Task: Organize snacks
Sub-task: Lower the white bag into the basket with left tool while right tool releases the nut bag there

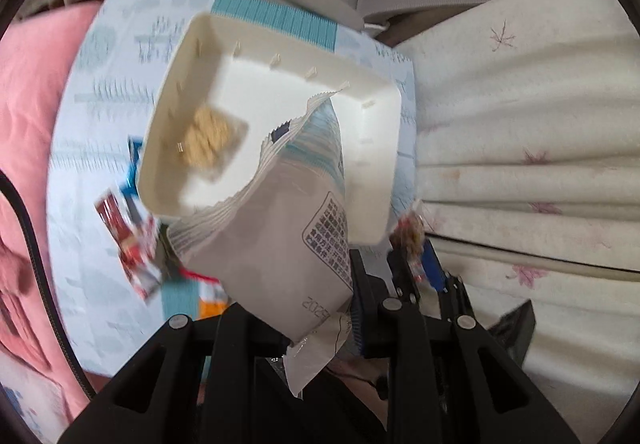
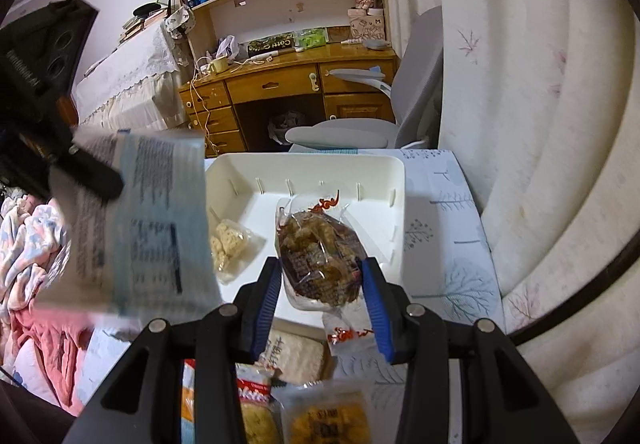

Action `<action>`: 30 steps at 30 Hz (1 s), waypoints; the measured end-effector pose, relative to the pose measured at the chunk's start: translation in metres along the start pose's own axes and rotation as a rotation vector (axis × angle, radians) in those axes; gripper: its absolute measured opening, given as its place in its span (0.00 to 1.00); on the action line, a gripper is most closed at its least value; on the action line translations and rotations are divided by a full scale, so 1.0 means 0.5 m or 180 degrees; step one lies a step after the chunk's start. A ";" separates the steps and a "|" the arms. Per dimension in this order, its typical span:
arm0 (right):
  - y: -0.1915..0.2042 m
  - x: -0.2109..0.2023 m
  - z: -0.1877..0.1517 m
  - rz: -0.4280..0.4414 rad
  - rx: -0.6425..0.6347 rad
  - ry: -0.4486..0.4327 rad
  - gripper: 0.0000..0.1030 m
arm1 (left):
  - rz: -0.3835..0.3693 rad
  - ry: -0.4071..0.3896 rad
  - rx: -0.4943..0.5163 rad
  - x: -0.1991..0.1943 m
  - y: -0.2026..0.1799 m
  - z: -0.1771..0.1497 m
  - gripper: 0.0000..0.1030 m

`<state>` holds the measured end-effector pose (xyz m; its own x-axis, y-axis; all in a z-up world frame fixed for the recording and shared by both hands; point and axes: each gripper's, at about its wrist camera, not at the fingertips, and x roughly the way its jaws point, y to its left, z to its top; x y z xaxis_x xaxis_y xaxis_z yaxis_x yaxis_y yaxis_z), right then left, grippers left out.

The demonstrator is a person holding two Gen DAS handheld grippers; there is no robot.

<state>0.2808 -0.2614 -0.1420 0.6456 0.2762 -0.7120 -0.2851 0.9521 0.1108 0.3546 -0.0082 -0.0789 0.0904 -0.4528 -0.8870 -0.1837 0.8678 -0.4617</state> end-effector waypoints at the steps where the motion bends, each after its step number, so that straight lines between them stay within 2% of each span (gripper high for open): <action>1: 0.002 0.005 0.004 -0.0003 0.0009 -0.0009 0.41 | 0.0041 -0.0033 0.0049 0.001 -0.002 0.013 0.20; 9: 0.000 0.036 0.030 0.0001 0.0119 0.0012 0.41 | 0.0120 -0.0180 0.0411 0.054 -0.002 0.087 0.20; 12: -0.004 0.043 0.034 0.0019 0.0144 0.0016 0.41 | 0.0109 -0.0141 0.0336 0.087 0.013 0.106 0.20; 15: -0.004 0.046 0.038 0.0009 0.0149 0.0017 0.41 | 0.0208 -0.0135 0.0297 0.120 0.029 0.121 0.21; 16: -0.004 0.044 0.037 0.0005 0.0157 0.0005 0.41 | 0.0236 -0.0153 0.0288 0.131 0.033 0.122 0.23; 18: -0.006 0.040 0.040 0.0050 0.0171 -0.0014 0.43 | 0.0248 -0.0184 0.0230 0.142 0.041 0.119 0.36; 19: -0.008 0.041 0.042 0.0061 0.0171 -0.0001 0.45 | 0.0258 -0.0203 0.0210 0.146 0.042 0.115 0.51; 20: -0.011 0.039 0.043 0.0057 0.0177 0.0008 0.52 | 0.0272 -0.0220 0.0206 0.146 0.042 0.112 0.58; 21: -0.013 0.037 0.043 0.0058 0.0187 0.0005 0.57 | 0.0311 -0.0237 0.0214 0.146 0.041 0.106 0.60; 24: -0.025 0.028 0.041 0.0102 0.0243 0.0006 0.62 | 0.0478 -0.0230 0.0243 0.152 0.034 0.088 0.61; 30: -0.062 0.001 0.026 0.0185 0.0405 0.0073 0.63 | 0.0595 -0.0232 0.0166 0.151 0.033 0.033 0.65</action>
<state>0.2990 -0.2889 -0.1364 0.6137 0.3297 -0.7174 -0.2284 0.9439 0.2385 0.3743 -0.0247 -0.1537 0.1303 -0.2685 -0.9544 -0.1532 0.9456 -0.2869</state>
